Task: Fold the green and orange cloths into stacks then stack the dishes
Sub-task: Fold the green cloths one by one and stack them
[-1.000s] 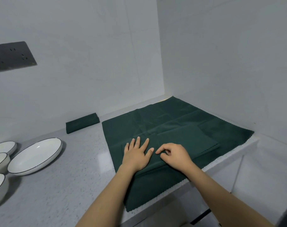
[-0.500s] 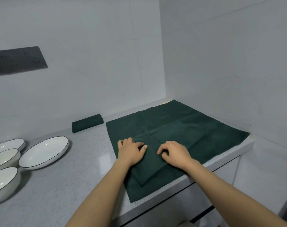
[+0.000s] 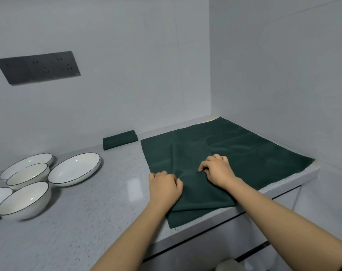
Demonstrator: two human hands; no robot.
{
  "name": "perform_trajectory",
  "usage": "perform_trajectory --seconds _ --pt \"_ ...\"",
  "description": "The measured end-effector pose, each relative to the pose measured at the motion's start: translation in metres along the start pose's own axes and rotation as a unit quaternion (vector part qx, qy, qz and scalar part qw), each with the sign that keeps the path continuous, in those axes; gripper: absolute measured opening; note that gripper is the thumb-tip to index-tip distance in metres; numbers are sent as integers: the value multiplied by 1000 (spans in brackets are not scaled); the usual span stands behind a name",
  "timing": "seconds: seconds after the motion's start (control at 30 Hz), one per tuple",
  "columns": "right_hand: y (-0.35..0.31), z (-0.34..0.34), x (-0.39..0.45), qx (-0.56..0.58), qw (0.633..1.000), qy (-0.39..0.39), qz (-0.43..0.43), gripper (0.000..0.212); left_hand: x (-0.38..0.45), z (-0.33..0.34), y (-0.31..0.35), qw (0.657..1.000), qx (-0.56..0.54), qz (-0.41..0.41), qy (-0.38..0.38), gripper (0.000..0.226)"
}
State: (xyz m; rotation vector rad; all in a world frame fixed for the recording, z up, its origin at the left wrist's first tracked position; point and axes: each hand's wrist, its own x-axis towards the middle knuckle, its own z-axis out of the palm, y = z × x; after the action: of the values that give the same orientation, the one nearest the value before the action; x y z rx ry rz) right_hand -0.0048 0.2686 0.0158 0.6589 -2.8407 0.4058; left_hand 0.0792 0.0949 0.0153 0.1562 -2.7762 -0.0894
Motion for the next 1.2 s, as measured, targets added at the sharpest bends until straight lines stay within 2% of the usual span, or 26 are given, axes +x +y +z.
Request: perform_trajectory --seconds 0.07,0.17,0.23,0.33,0.5,0.7,0.8,0.87,0.93,1.0,1.07,1.1,1.2 --pt "-5 1 -7 -15 999 30 -13 30 1 2 3 1000 -2 17 13 40" --pt "-13 0 -23 -12 998 46 -37 33 4 6 10 996 -48 73 -35 69" --pt "-13 2 -33 -14 999 12 -43 39 4 11 14 989 -50 95 -104 64" --pt "-9 6 -41 -6 998 -48 -28 48 2 16 16 975 -52 86 -199 60" --pt "-4 15 -38 -12 994 -111 19 58 5 24 17 972 -20 62 -227 62" --pt "-6 20 -32 -12 983 -161 86 70 6 29 15 970 -30 23 -239 64" --pt "1 4 -29 90 982 -133 102 64 12 20 11 967 -114 -1 -229 61" --pt "11 -8 -25 150 981 -45 111 54 20 11 10 977 -160 -15 -143 49" --pt "17 -17 -18 195 974 11 115 41 29 0 11 978 -198 -29 -53 38" --pt "17 -20 -9 245 959 24 144 34 40 -8 17 949 -301 -82 -41 31" --pt "14 -21 -2 270 946 20 180 30 50 -8 25 900 -402 -155 -67 23" --pt "13 -20 5 287 937 17 197 28 56 -6 28 884 -424 -181 -76 20" --pt "15 -9 14 353 903 0 246 25 62 11 31 870 -429 -223 -99 15"
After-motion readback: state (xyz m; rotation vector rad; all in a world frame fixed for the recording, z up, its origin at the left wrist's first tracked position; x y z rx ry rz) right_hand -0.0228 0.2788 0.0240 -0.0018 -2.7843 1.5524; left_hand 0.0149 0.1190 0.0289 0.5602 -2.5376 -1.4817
